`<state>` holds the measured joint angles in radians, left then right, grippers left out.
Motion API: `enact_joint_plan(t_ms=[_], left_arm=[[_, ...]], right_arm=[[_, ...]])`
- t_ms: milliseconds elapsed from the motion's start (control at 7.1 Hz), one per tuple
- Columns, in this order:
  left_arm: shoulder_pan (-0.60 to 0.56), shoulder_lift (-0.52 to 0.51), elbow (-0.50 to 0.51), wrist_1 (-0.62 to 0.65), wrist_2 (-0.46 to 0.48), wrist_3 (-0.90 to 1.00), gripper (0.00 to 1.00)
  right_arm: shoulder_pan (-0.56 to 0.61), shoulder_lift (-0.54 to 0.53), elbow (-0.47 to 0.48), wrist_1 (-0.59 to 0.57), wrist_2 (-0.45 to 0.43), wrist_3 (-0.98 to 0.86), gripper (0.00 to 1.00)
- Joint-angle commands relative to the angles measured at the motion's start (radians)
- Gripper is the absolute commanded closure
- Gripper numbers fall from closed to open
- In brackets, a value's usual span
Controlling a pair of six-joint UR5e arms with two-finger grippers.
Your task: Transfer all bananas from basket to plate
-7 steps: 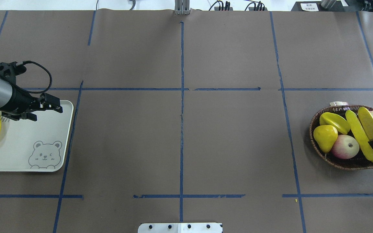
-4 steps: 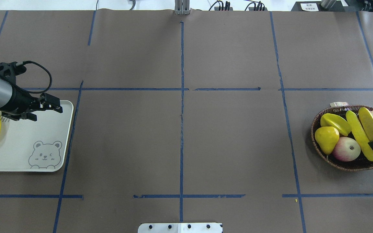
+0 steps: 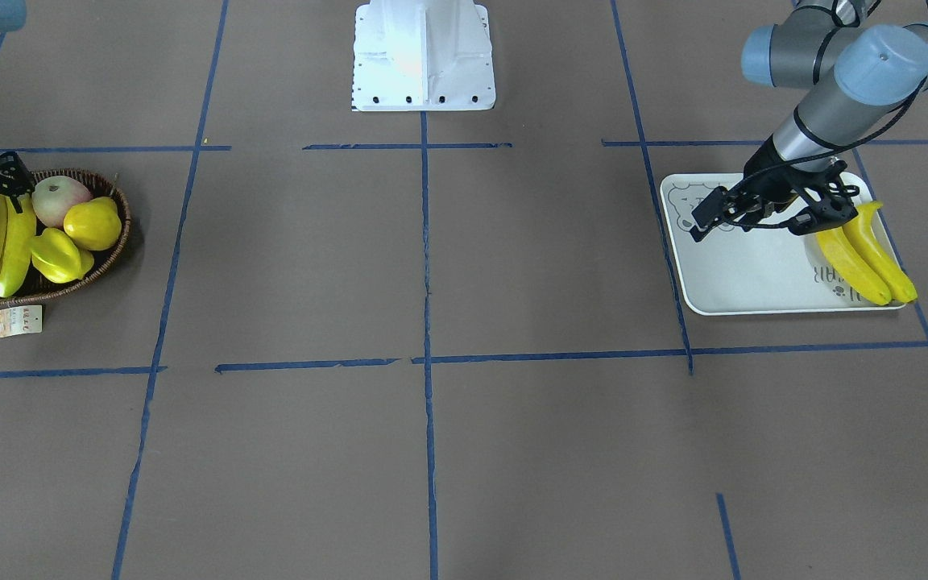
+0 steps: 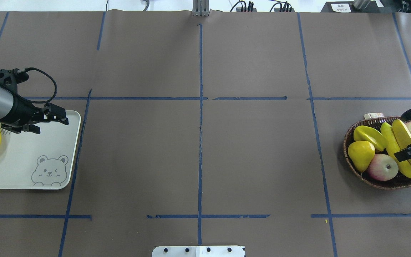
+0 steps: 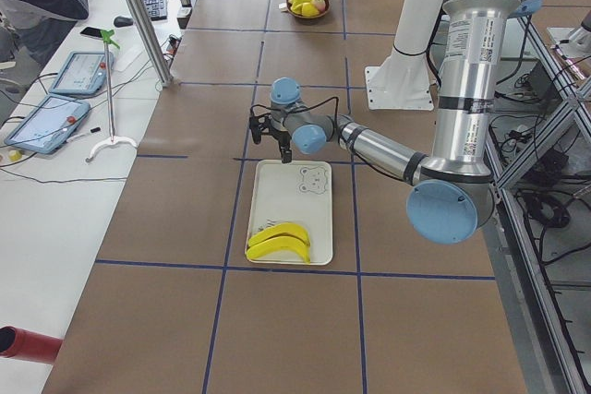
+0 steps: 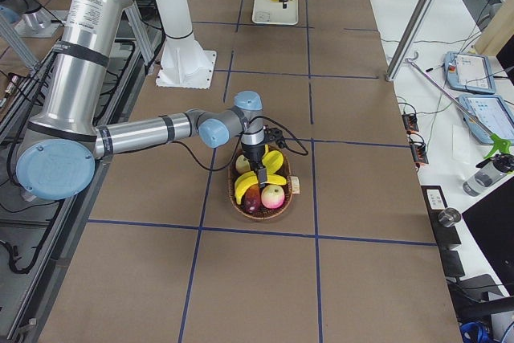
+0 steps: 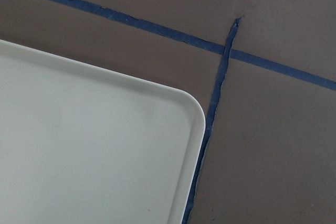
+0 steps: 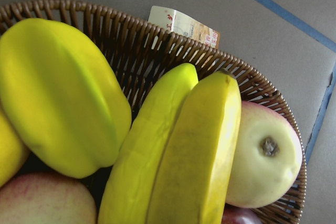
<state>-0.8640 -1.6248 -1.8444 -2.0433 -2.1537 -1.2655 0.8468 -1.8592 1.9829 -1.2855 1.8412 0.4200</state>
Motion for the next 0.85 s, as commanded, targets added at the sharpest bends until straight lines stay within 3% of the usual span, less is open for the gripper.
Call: enact_joint_plan(t_ms=[0, 141, 564, 704], left_arm=[[0.003, -0.001, 0.001, 0.000, 0.000, 0.000, 0.00], [0.005, -0.001, 0.001, 0.000, 0.000, 0.000, 0.00], [0.005, 0.000, 0.001, 0.000, 0.000, 0.000, 0.00], [0.005, 0.000, 0.001, 0.000, 0.000, 0.000, 0.00]], right_arm=[[0.000, 0.002, -0.007, -0.002, 0.015, 0.002, 0.27], [0.000, 0.002, -0.006, -0.002, 0.033, 0.003, 0.47], [0.001, 0.003, 0.005, 0.000, 0.052, 0.005, 0.94], [0.005, 0.002, 0.020, 0.000, 0.052, 0.005, 0.97]])
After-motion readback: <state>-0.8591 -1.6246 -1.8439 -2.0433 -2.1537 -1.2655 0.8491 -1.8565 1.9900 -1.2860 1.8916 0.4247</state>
